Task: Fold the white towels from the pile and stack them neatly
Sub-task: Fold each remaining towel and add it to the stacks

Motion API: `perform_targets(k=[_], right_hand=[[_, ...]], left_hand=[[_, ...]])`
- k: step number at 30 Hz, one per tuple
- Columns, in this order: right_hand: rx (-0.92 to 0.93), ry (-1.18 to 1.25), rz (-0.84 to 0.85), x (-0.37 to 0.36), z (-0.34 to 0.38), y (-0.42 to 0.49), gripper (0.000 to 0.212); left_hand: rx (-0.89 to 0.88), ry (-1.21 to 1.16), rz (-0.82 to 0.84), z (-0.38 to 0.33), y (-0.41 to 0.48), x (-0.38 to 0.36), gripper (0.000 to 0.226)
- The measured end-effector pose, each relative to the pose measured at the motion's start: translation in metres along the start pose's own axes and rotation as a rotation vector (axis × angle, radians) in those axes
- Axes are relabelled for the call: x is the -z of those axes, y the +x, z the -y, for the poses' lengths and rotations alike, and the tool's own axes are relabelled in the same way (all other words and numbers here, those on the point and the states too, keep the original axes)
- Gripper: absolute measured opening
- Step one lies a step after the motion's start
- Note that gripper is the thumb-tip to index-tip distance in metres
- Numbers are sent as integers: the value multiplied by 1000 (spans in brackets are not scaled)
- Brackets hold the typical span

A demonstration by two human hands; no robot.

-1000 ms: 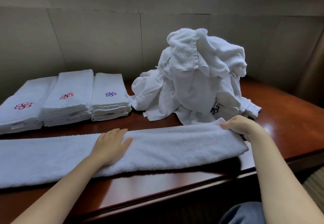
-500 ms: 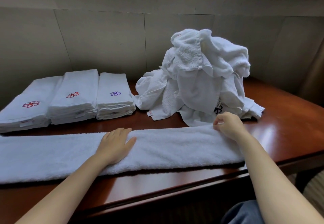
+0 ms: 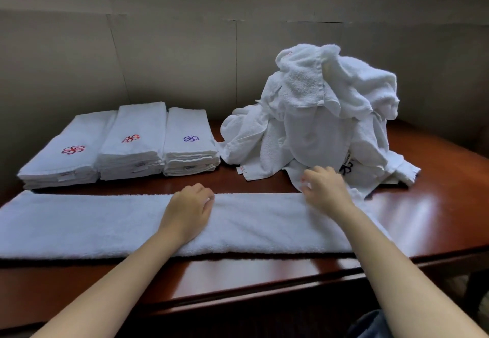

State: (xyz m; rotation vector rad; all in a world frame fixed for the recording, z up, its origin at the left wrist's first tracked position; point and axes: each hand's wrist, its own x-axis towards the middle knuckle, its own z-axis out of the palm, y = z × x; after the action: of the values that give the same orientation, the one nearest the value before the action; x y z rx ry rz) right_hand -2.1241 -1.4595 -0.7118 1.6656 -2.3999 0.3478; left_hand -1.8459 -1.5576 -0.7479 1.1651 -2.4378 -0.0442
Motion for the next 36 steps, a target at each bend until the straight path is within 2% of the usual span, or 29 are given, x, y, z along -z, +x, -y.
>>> perform_targets(k=[3, 7, 10, 12, 16, 19, 22, 24, 26, 27, 29, 31, 33, 36], right_hand=[[254, 124, 24, -10, 62, -5, 25], [464, 336, 279, -21, 139, -16, 50], [589, 228, 442, -33, 177, -24, 58], [637, 121, 440, -38, 194, -26, 58], [672, 129, 380, -44, 228, -27, 59], [681, 136, 404, -54, 245, -30, 61], [671, 158, 393, -60, 247, -29, 61], [674, 170, 378, -60, 245, -29, 60], [677, 209, 383, -58, 244, -29, 57], [674, 245, 395, -56, 243, -29, 54], [608, 432, 457, -50, 242, -25, 47], [400, 816, 547, -38, 238, -19, 38], [101, 1284, 623, -23, 231, -13, 33], [-294, 1802, 794, -7, 212, -1, 49]], left_hand=[[18, -47, 103, 5, -3, 7, 30], [140, 29, 353, 40, -7, 25, 45], [371, 8, 372, 90, -24, 54, 48], [552, 24, 274, 127, -40, 73, 47], [988, 198, -23, 185, -87, 94, 52], [1319, -95, -369, 208, -114, 97, 65], [1419, -441, -716, 211, -114, 106, 61], [1576, -613, -913, 215, -105, 115, 53], [1536, -994, -1042, 213, -100, 119, 57], [1536, -1095, -1009, 210, -97, 117, 53], [1534, -1245, -893, 193, -93, 120, 27], [1428, -1191, -804, 170, -81, 123, 24], [1206, -1050, -730, 140, -64, 126, 18], [773, -851, -480, 78, -39, 128, 17]])
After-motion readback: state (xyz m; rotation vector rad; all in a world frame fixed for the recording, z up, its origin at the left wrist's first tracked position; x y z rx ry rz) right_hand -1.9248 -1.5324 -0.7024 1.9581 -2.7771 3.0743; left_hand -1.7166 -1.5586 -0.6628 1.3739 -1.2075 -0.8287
